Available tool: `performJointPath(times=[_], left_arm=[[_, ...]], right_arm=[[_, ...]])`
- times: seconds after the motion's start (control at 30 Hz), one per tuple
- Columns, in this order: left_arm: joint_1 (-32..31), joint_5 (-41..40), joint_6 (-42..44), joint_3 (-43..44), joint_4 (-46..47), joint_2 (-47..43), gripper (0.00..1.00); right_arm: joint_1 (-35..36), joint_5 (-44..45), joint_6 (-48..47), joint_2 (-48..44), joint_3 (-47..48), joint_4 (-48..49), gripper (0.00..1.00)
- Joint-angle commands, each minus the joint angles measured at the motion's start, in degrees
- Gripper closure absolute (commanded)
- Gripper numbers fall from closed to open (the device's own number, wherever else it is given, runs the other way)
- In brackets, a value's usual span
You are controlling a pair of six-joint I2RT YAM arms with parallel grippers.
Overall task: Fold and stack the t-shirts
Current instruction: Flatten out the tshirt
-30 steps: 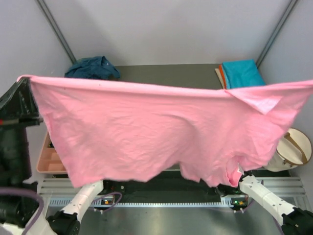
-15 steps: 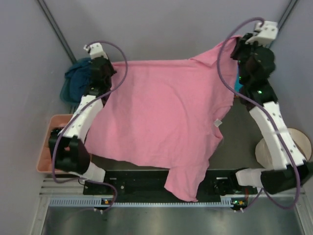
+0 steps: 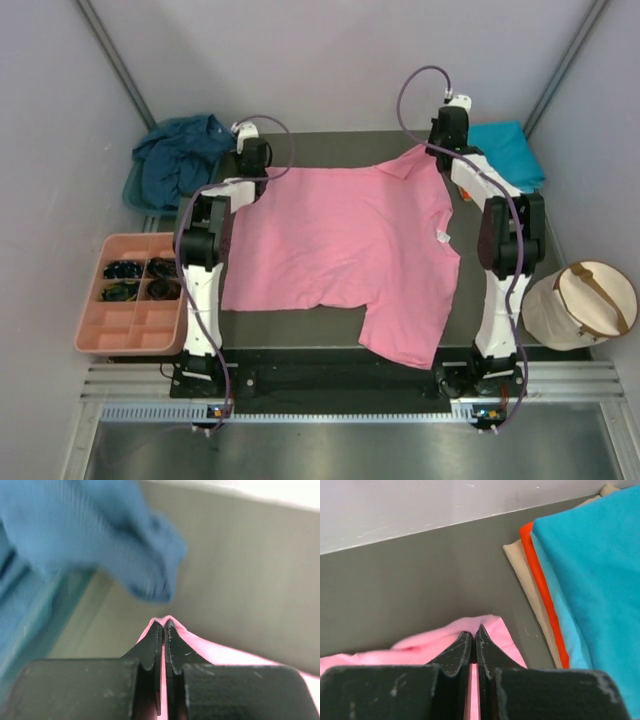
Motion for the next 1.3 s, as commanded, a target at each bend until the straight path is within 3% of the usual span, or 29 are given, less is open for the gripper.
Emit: performJointPath(times=[0.0, 0.27, 0.33, 0.37, 0.4, 0.47, 0.5, 0.6, 0.67, 0.7, 0.87, 1.1, 1.27], left_arm=[[0.0, -1.9, 3.1, 9.2, 5.9, 2.3, 1.00], [0.1, -1.8, 5.1, 14.8, 6.3, 6.8, 1.00], [0.0, -2.2, 5.6, 15.4, 6.1, 7.7, 1.00], [0.1, -2.3, 5.6, 15.9, 6.1, 7.9, 0.92], [0.1, -2.6, 5.9, 15.9, 6.1, 8.0, 0.87], [0.0, -4.6, 6.5, 15.9, 6.3, 8.0, 0.75], [0.1, -5.5, 6.7, 15.8, 6.6, 7.6, 0.59], [0.0, -9.5, 7.4, 14.5, 7.9, 6.1, 0.28], [0.1, -11.9, 7.6, 13.1, 9.5, 5.1, 0.16], [0.0, -12.7, 7.9, 12.6, 10.0, 4.0, 0.01], [0.0, -12.5, 7.9, 8.4, 11.9, -0.5, 0.01], [-3.2, -10.2, 0.1, -5.0, 10.5, -14.3, 0.01], [-7.8, -12.6, -3.7, -16.8, 9.2, -23.5, 0.01]], right_arm=[[-0.7, -1.6, 1.9, 2.3, 10.3, 0.3, 1.00], [-0.9, -2.8, 2.3, 7.1, 15.5, -2.3, 1.00], [-1.2, -3.5, 2.5, 8.3, 16.4, -3.1, 0.88], [-1.2, -3.7, 2.6, 8.6, 17.1, -3.0, 0.79], [-1.4, -3.8, 2.8, 8.9, 17.2, -2.9, 0.65], [-1.6, -3.9, 3.0, 9.1, 17.6, -2.9, 0.54], [-1.6, -3.0, 2.9, 8.9, 17.7, -2.7, 0.47], [-1.7, -1.7, 1.6, 7.6, 17.2, -2.0, 0.39], [-1.6, -1.6, 0.7, 5.6, 15.6, -1.4, 0.39], [-1.6, -1.6, 0.5, 4.9, 15.0, -0.8, 0.38], [-1.7, -3.9, 0.1, -0.2, 9.5, -0.1, 0.37], [-1.4, -18.3, 5.0, -6.4, 1.8, -2.4, 0.33], [-0.9, -31.6, 11.5, -2.4, 4.1, -5.3, 0.32]])
